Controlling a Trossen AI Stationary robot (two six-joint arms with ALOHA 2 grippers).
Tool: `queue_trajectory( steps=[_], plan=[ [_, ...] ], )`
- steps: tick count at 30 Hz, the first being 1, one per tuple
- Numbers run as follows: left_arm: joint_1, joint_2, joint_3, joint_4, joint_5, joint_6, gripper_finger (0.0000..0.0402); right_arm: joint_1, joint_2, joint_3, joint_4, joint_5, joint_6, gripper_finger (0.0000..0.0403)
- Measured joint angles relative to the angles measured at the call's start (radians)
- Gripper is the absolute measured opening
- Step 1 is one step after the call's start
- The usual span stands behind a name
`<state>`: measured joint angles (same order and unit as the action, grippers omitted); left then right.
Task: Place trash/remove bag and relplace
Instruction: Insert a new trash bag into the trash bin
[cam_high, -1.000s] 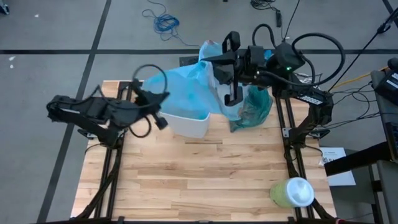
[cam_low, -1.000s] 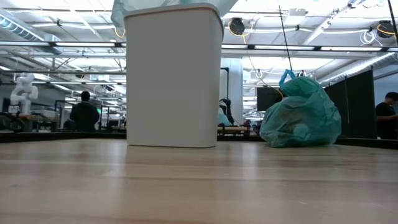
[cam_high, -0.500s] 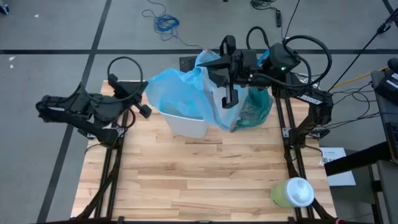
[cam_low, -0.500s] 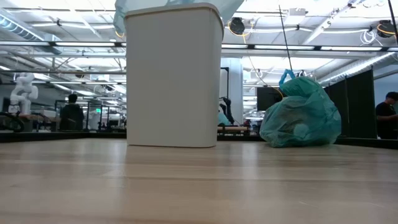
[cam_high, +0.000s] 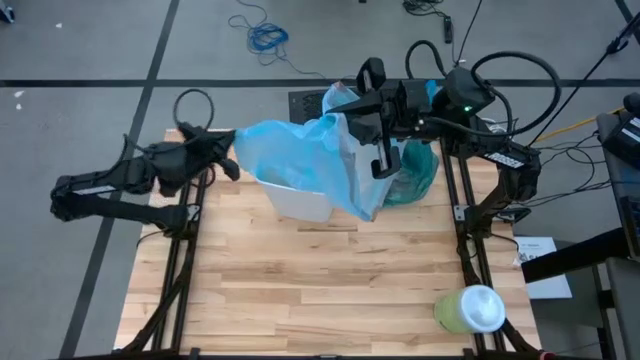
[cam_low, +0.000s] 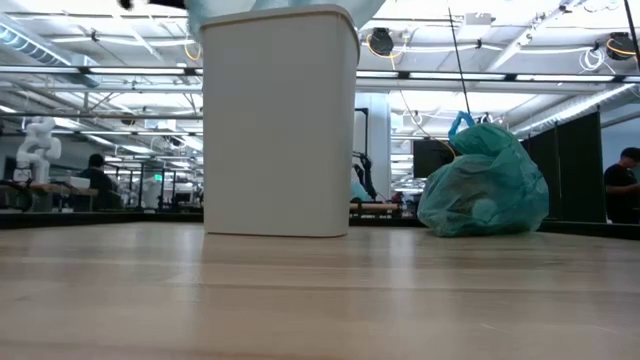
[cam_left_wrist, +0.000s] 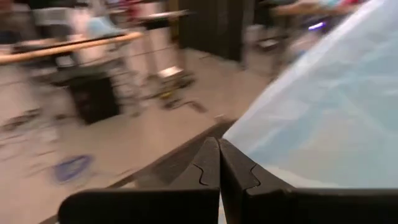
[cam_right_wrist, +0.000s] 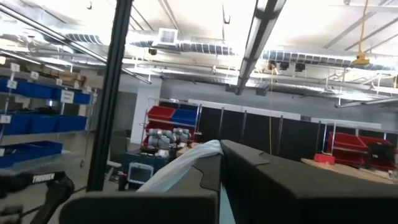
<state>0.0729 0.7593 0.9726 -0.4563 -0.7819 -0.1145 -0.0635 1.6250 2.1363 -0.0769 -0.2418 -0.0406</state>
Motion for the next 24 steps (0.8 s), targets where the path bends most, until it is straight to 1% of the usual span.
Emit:
queue_trajectory(
  steps=[3,7,10,12,13,15,18,21,24],
  plan=[
    [0.058,0.015,-0.051,0.211,0.235,0.071,0.0000,0.000,-0.002,0.000,0.000,-0.001,0.000,0.0000],
    [0.127,0.110,-0.059,0.356,0.507,0.067,0.0000,0.000,-0.001,0.000,-0.004,-0.001,0.000,0.0000],
    [0.156,0.181,-0.059,0.412,0.662,0.035,0.0000,0.000,-0.001,0.000,-0.005,-0.001,0.002,0.0000],
    [0.156,0.226,-0.061,0.435,0.754,0.005,0.0000,0.000,-0.001,0.000,-0.010,-0.001,0.003,0.0000],
    [0.156,0.243,-0.061,0.439,0.784,-0.007,0.0000,0.000,-0.001,0.000,-0.013,-0.001,0.003,0.0000],
    [0.155,0.267,-0.061,0.446,0.795,-0.011,0.0000,-0.003,-0.001,0.000,-0.023,-0.001,0.003,0.0000],
    [0.157,0.293,-0.060,0.421,0.786,-0.012,0.0000,-0.009,-0.001,0.000,-0.063,0.000,0.003,0.0000],
    [0.156,0.305,-0.060,0.390,0.752,-0.011,0.0000,-0.020,0.005,0.000,-0.098,0.004,0.002,0.0000],
    [0.156,0.298,-0.060,0.359,0.693,-0.010,0.0000,-0.029,0.016,0.000,-0.118,0.004,-0.005,0.0000]
  ],
)
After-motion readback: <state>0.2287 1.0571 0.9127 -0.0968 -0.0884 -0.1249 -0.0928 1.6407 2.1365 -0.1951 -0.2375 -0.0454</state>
